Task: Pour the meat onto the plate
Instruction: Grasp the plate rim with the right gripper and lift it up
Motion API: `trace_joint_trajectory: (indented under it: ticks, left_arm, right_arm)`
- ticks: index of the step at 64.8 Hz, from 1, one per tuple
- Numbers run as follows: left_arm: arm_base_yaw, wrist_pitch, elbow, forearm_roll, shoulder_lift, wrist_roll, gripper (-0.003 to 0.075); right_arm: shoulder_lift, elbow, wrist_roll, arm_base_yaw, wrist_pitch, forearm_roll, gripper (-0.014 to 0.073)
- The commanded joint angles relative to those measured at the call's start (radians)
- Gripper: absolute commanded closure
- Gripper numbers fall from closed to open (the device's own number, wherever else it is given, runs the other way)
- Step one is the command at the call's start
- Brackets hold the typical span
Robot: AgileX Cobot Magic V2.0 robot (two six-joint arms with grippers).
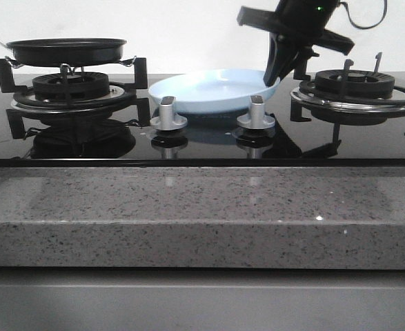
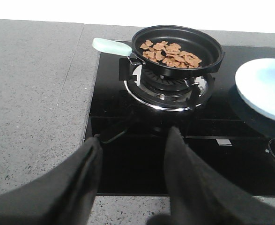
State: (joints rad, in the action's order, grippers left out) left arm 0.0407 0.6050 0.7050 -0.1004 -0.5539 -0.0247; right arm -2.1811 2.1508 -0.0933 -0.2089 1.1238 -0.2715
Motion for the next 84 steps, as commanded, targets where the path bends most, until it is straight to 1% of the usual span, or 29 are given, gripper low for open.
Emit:
trace_joint_trajectory:
  ticks: [1, 11, 21, 38, 48, 53, 84]
  left_arm:
    - [-0.002, -0.077, 0.033, -0.011, -0.011, 0.004, 0.0410]
    - [-0.002, -0.077, 0.033, -0.011, -0.011, 0.004, 0.0410]
    - [-0.002, -0.077, 0.033, -0.011, -0.011, 0.004, 0.0410]
    - [-0.002, -0.077, 0.033, -0.011, -0.011, 0.004, 0.0410]
    - [-0.002, -0.077, 0.033, -0.011, -0.011, 0.004, 0.0410]
    - [-0.002, -0.077, 0.033, -0.011, -0.011, 0.004, 0.0410]
    - [-0.002, -0.079, 0.033, -0.011, -0.011, 0.004, 0.0410]
  right_arm:
    - [0.092, 0.042, -0.006, 0.005, -0.011, -0.012, 0.0660]
    - [0.146, 0.021, -0.003, 0.007, 0.012, -0.034, 0.0664]
    - [0.219, -0.054, -0.001, 0.007, 0.009, -0.040, 0.0664]
    - [0.433, -0.377, 0.001, 0.007, -0.173, -0.052, 0.0664]
    - [0.501, -0.506, 0.001, 0.007, -0.232, -0.058, 0.0664]
    - [0.507, -0.528, 0.001, 0.007, -0.234, -0.058, 0.0664]
    - [0.506, -0.528, 0.001, 0.007, -0.228, -0.058, 0.0664]
